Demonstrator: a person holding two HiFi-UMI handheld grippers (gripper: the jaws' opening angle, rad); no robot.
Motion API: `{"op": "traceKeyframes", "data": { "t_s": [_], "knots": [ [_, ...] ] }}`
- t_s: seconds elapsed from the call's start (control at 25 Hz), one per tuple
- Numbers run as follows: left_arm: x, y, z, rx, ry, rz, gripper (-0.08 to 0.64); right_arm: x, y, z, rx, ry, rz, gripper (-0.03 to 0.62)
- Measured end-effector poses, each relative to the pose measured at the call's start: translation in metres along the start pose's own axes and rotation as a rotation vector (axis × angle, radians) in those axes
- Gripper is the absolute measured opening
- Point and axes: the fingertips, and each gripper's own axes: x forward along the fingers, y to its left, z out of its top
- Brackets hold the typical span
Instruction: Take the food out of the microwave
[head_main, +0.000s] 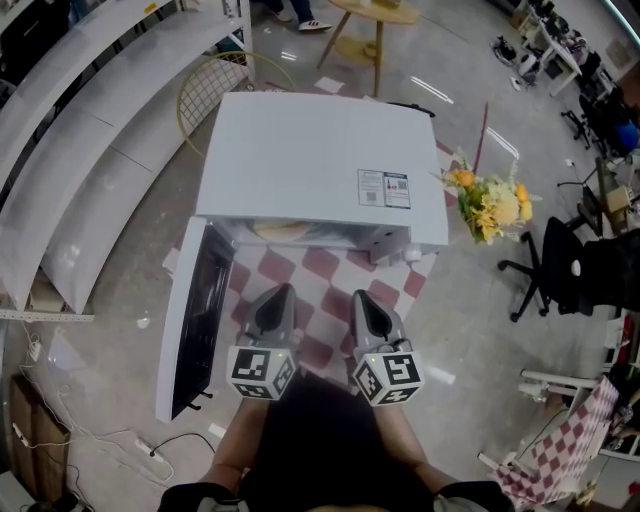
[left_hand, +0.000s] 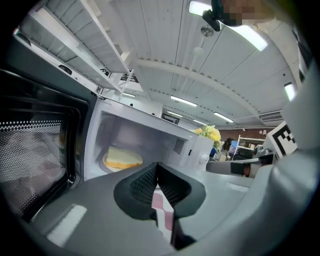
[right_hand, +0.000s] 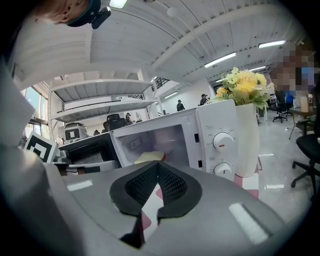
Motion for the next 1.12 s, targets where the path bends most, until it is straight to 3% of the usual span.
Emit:
{"op": "traceKeyframes", "data": {
  "t_s": [0.12, 0.4, 0.68, 0.96, 1.12],
  "knots": [
    [-0.006, 0.005, -0.006, -0.085, -0.013, 0.041, 0.011, 0.001, 0.001, -0.004, -0.005, 0.012, 0.021, 0.002],
    [-0.015, 0.025, -0.034, -0.435, -0.049, 0.109, 0.009, 0.004, 0.001, -0.009, 0.004, 0.032, 0.056, 0.0],
    [-0.011, 0.034, -0.046, -0.688, -0.115, 0.084, 0.009, 0.006, -0.003, -0.013, 0.011, 0.044, 0.057, 0.0],
    [-0.014, 0.034, -0.05, -0.995, -0.235, 0.014, 0.009, 0.007, -0.008, -0.013, 0.017, 0.042, 0.049, 0.0],
    [-0.015, 0.037, -0.047, -1.095, -0.304, -0.018, 0.009, 0.008, -0.008, -0.016, 0.021, 0.051, 0.048, 0.0]
  ]
}}
